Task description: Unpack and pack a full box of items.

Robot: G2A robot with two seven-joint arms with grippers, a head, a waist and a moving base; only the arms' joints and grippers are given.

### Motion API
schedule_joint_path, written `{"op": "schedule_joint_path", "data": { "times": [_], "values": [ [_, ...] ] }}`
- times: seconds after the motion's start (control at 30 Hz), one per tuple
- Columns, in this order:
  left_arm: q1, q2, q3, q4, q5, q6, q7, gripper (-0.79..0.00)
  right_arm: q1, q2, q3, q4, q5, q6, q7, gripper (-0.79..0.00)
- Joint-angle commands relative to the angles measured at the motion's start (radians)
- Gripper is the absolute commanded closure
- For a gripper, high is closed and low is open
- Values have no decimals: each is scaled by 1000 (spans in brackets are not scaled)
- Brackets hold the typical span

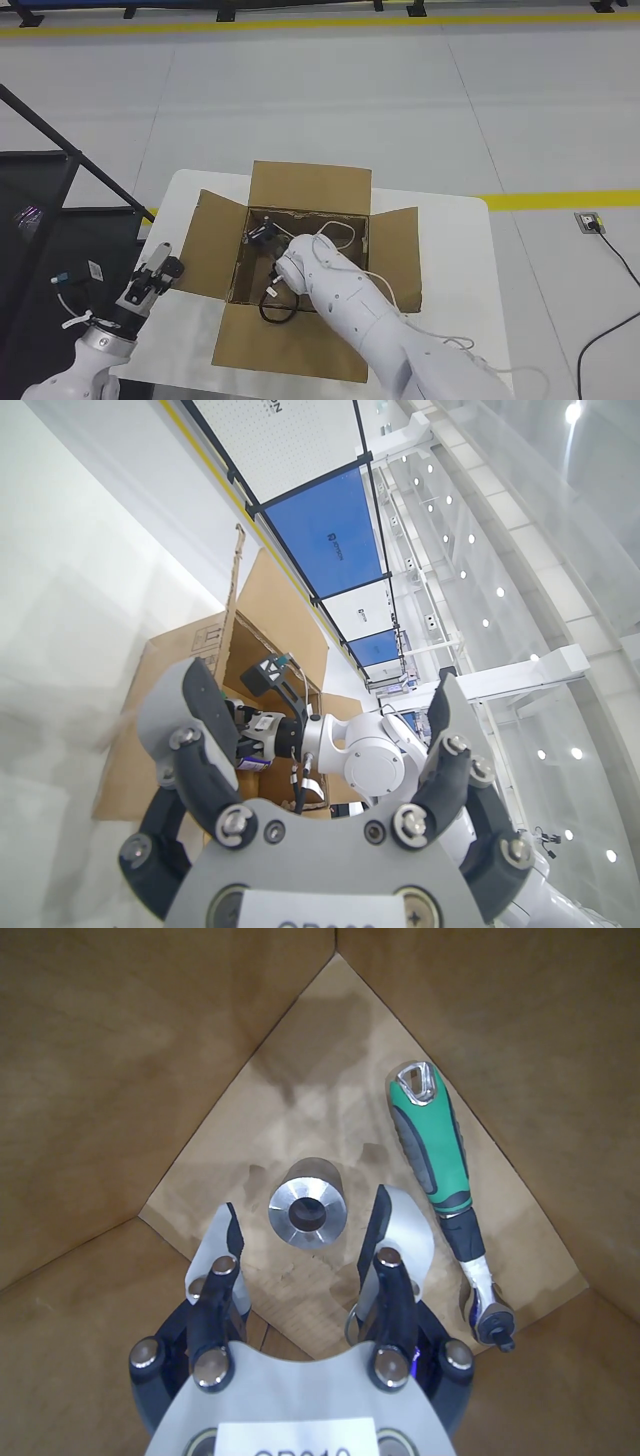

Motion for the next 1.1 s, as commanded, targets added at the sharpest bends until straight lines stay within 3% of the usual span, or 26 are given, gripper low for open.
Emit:
{"op": "schedule_joint_path", "data": {
  "times": [0.0, 0.07, 0.27, 0.47, 0.83, 1.07],
  "values": [
    [2, 1, -3, -1, -1, 1, 1, -785, -1, -3, 4, 8, 1, 1, -6, -468],
    [4, 2, -5, -1, -3, 1, 2, -785, -3, -6, 10, 17, 4, -2, -13, -332],
    [9, 5, -7, 0, -4, -1, 4, -785, -6, -9, 26, 35, 10, -6, -29, -225],
    [12, 8, -9, 1, -5, -4, 5, -785, 2, -7, 38, 37, 7, -28, -43, 0],
    [-4, 13, -3, 11, -15, -2, 6, -785, 44, 0, 46, 5, -42, -90, -78, 0],
    [-26, 18, -2, 22, -23, 3, 5, -785, 55, 11, 52, -38, -77, -70, -56, 0]
  ]
}}
